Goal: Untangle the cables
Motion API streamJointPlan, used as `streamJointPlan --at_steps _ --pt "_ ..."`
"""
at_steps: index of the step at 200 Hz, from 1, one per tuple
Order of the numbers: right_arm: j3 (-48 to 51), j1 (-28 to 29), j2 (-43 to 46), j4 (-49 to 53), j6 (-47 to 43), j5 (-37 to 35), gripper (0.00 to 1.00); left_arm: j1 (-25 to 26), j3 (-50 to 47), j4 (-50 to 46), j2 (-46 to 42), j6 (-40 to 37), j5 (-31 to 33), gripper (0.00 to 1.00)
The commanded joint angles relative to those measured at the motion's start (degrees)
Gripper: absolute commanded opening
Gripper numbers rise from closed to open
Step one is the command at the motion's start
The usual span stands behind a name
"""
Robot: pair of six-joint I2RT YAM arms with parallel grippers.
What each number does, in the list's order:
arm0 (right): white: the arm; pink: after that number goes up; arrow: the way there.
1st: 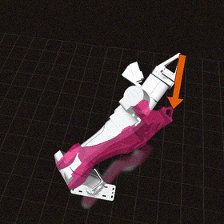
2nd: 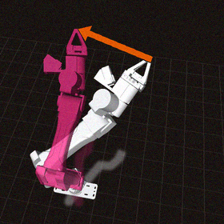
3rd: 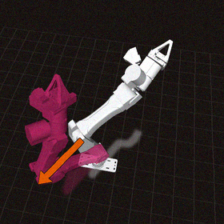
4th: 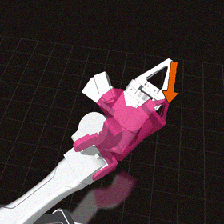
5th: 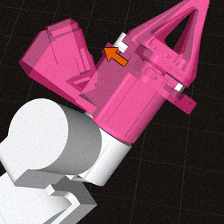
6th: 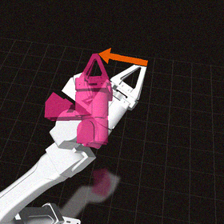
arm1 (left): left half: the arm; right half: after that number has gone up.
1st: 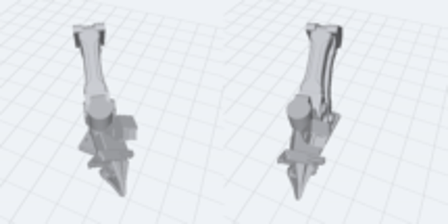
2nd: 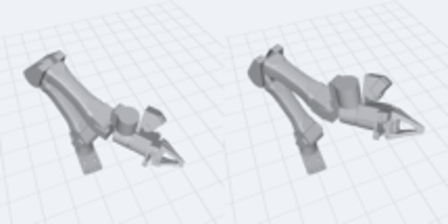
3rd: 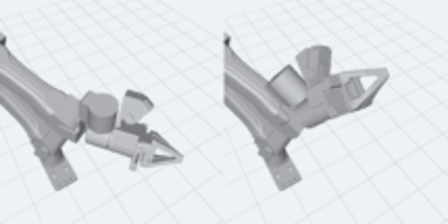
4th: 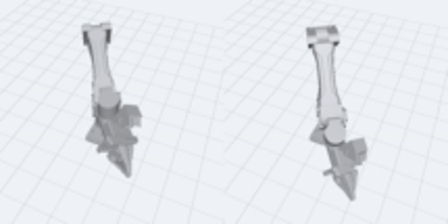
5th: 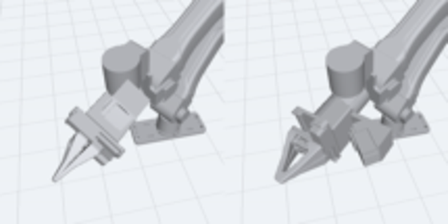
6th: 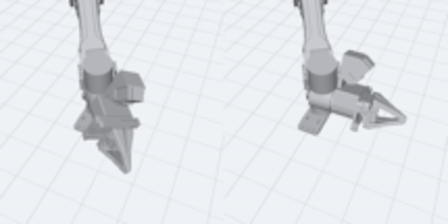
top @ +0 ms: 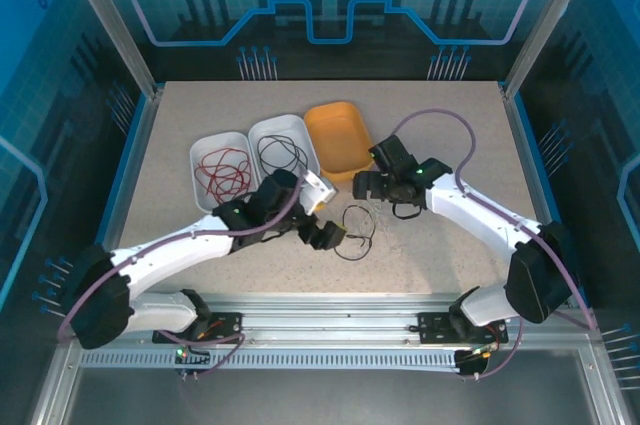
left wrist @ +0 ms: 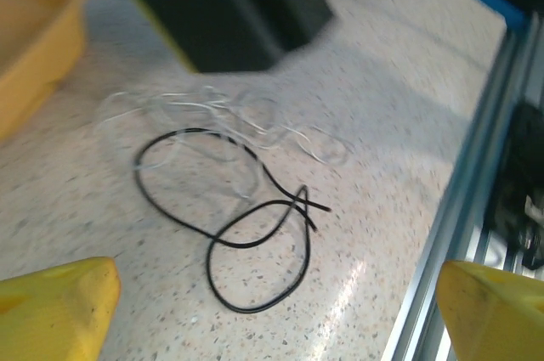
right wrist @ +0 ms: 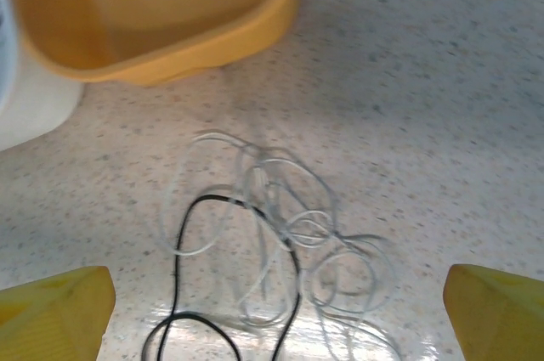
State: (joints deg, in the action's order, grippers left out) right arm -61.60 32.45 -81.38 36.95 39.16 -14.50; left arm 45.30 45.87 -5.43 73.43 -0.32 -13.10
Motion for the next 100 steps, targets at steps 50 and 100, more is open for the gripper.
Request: streamJointPlan --at_steps 50,100 --pt "7.0 -6.6 9.0 3.8 5.8 -0.5 1.00 2.5 -1.8 10.6 8.2 -20.0 -2.3 0.91" --pt "13.1 -11.5 16.6 2.6 6.3 2.4 1.00 2.6 2.8 7.5 18.6 -27.0 0.5 0.74"
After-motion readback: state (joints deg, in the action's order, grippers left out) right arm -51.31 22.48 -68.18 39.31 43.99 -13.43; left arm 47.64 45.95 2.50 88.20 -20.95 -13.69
